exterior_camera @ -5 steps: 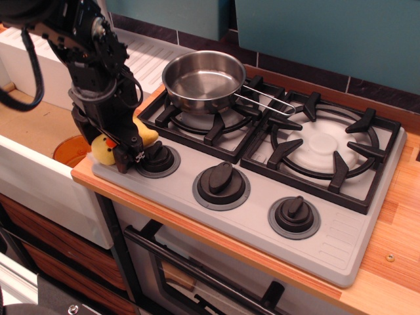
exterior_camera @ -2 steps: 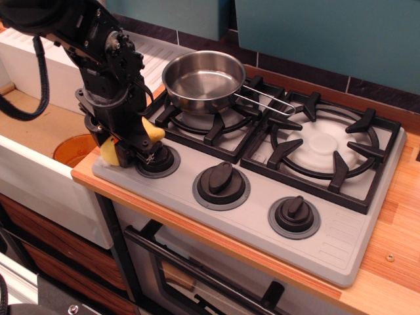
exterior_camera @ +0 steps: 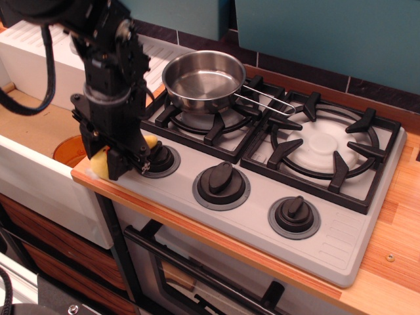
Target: Put stuffedduck in pan
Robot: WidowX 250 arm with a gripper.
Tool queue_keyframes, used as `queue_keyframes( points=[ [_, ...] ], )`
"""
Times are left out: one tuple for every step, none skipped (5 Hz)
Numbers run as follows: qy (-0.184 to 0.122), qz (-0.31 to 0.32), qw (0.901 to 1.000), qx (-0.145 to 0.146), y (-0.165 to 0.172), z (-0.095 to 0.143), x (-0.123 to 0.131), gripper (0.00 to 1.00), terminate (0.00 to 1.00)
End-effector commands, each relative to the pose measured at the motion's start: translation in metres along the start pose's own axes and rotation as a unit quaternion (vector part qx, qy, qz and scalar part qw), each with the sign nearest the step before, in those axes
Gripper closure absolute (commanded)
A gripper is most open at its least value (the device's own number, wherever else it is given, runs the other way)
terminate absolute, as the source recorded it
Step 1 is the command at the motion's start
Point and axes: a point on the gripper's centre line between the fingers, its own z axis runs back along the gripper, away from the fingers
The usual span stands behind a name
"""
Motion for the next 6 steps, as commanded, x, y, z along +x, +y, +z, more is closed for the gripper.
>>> queue_keyframes(
  points=[
    [-0.021, -0.008, 0.9994, 0.025, 0.015, 0.045, 0.024, 1.0, 0.0],
    [-0.023, -0.017, 0.9992, 0.028, 0.021, 0.054, 0.041, 1.0, 0.0],
    [-0.026, -0.028, 0.999, 0.024, 0.028, 0.058, 0.062, 1.0, 0.0],
    [-0.032, -0.036, 0.9986, 0.02, 0.033, 0.06, 0.084, 1.0, 0.0],
    [-0.033, -0.045, 0.9983, 0.019, 0.039, 0.062, 0.102, 1.0, 0.0],
    [-0.032, -0.049, 0.9982, 0.016, 0.039, 0.063, 0.116, 1.0, 0.0]
  ],
)
